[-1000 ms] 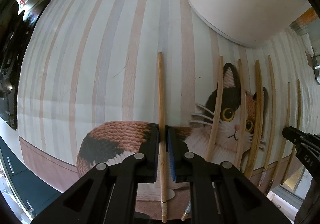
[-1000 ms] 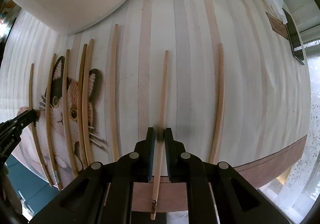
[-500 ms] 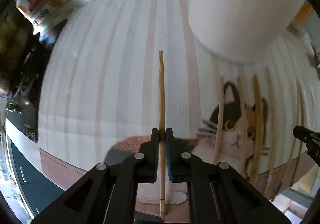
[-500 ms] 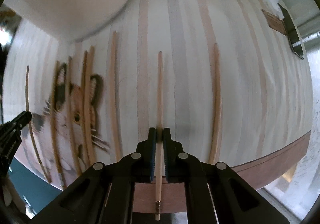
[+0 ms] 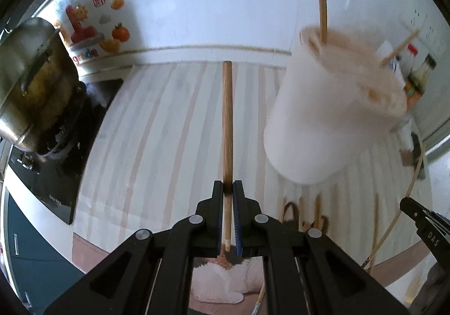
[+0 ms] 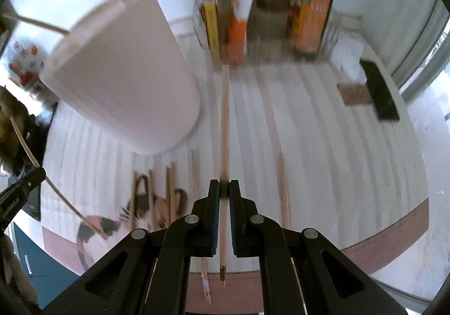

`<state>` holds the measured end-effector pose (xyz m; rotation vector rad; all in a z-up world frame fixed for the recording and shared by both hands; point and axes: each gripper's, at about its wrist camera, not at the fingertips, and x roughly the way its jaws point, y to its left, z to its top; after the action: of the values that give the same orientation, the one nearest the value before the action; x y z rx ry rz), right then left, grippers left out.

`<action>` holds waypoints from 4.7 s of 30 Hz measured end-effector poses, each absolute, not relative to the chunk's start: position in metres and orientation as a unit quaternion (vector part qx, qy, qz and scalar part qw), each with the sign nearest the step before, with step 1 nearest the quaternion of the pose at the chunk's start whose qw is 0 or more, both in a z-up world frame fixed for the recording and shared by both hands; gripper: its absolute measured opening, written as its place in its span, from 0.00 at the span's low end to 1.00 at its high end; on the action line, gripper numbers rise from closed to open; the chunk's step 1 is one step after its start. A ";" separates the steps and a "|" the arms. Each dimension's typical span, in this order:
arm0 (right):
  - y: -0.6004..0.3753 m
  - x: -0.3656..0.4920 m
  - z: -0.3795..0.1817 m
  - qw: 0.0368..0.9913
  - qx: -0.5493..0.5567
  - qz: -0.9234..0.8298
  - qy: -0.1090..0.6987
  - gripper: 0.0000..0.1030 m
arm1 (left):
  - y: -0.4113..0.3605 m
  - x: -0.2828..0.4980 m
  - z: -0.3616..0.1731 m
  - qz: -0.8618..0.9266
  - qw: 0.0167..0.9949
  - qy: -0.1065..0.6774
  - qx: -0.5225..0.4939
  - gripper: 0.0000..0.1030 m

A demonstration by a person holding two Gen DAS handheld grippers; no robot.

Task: Organize utensils
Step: 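Lift both held chopsticks and carry them above the pink holder, then drop both chopsticks into the pink holder by opening both tools, then return the left tool to grasp a chopstick while the right tool grasps another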

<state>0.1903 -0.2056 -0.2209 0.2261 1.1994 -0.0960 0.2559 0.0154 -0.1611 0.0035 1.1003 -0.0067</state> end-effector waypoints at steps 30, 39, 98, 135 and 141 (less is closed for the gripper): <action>-0.189 0.272 -0.013 0.907 0.181 0.061 0.376 0.06 | 0.010 0.254 0.052 -0.118 0.915 0.364 -0.132 0.04; -0.203 0.340 -0.005 0.914 0.219 0.021 0.342 0.06 | -0.032 0.342 0.040 -0.096 0.915 0.378 -0.100 0.04; -0.273 0.204 -0.147 0.853 0.222 -0.066 0.468 0.85 | 0.000 0.262 -0.176 -0.027 0.825 0.565 0.006 0.99; -0.241 0.156 -0.341 0.715 0.066 -0.096 0.690 0.07 | -0.046 0.236 -0.319 -0.052 0.726 0.682 0.078 0.75; -0.209 0.152 -0.342 0.710 0.083 -0.056 0.697 0.07 | -0.045 0.239 -0.327 -0.065 0.723 0.683 0.076 0.51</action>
<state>0.1518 -0.2091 -0.3423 0.1835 1.5474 -0.1241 0.2393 -0.0445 -0.3267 0.1687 1.5089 -0.1428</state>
